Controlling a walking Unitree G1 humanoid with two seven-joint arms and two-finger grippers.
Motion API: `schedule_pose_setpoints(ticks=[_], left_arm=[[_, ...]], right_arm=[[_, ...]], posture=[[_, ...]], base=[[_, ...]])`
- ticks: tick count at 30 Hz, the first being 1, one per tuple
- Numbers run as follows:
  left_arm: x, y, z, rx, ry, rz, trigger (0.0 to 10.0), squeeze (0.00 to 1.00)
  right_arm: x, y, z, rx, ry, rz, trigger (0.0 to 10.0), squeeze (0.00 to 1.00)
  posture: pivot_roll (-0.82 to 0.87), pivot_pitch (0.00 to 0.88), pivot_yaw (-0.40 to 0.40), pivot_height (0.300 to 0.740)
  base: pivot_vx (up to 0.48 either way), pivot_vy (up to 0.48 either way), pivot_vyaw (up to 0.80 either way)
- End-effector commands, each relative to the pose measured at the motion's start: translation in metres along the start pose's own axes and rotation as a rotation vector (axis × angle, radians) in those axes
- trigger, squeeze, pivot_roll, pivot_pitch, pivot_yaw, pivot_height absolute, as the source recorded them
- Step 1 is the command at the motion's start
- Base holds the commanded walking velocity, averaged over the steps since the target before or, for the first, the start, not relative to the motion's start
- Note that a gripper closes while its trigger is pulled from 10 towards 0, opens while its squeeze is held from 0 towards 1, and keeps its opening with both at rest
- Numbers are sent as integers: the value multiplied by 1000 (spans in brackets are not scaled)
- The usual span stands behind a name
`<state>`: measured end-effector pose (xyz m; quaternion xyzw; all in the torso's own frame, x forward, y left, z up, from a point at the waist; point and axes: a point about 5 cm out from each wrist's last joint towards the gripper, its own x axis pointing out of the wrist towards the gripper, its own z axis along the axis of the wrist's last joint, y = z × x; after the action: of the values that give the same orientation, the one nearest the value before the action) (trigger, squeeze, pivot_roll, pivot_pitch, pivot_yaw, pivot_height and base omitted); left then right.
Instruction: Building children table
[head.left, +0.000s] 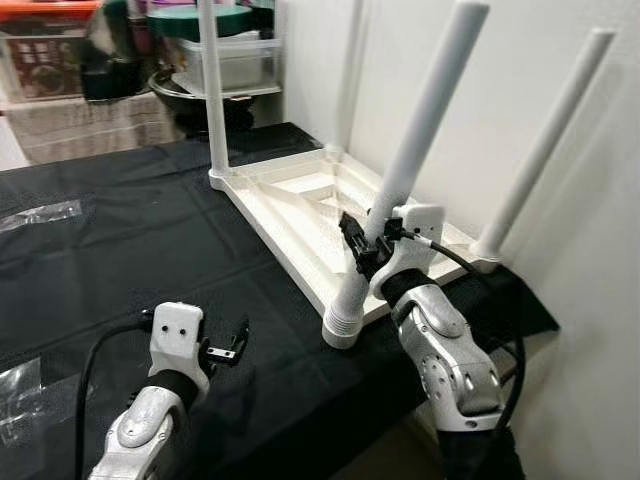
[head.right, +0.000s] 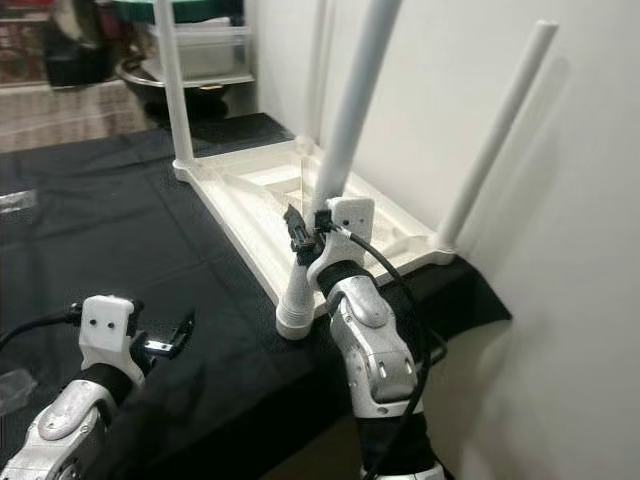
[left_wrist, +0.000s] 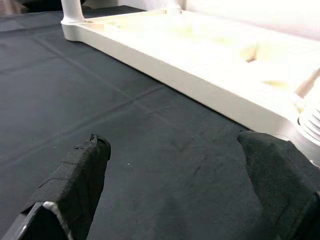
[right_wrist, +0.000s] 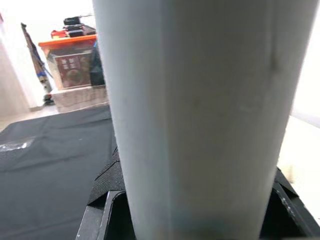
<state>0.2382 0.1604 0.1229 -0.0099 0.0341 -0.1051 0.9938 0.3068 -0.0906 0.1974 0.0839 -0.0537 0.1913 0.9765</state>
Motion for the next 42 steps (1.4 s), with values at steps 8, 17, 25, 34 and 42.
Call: schedule_pose_setpoints(ticks=[8,17,25,34,42], left_arm=[[2,-3,-1,1,-2,-24,10000,0],[1,-4,-5,-1,9,-28,10000,0],[-1,-5,-7,-6,16,-34,10000,0],[0,-8,-4,-35,1,-53,10000,0],[0,-8,-2,-30,-9,-55,10000,0]], right_arm=[[-1,13,-31,30,139,121,10000,0],[-2,11,-30,3,134,134,10000,0],[-3,11,-30,-18,130,151,10000,0],[-3,11,-30,-24,128,161,10000,0],[-3,11,-29,-25,127,168,10000,0]], posture=[[79,0,-77,740],[80,0,-77,740],[76,0,-75,740],[76,0,-76,740],[76,0,-76,740]], base=[[0,-349,0],[0,0,0],[0,0,0],[0,320,0],[0,37,0]])
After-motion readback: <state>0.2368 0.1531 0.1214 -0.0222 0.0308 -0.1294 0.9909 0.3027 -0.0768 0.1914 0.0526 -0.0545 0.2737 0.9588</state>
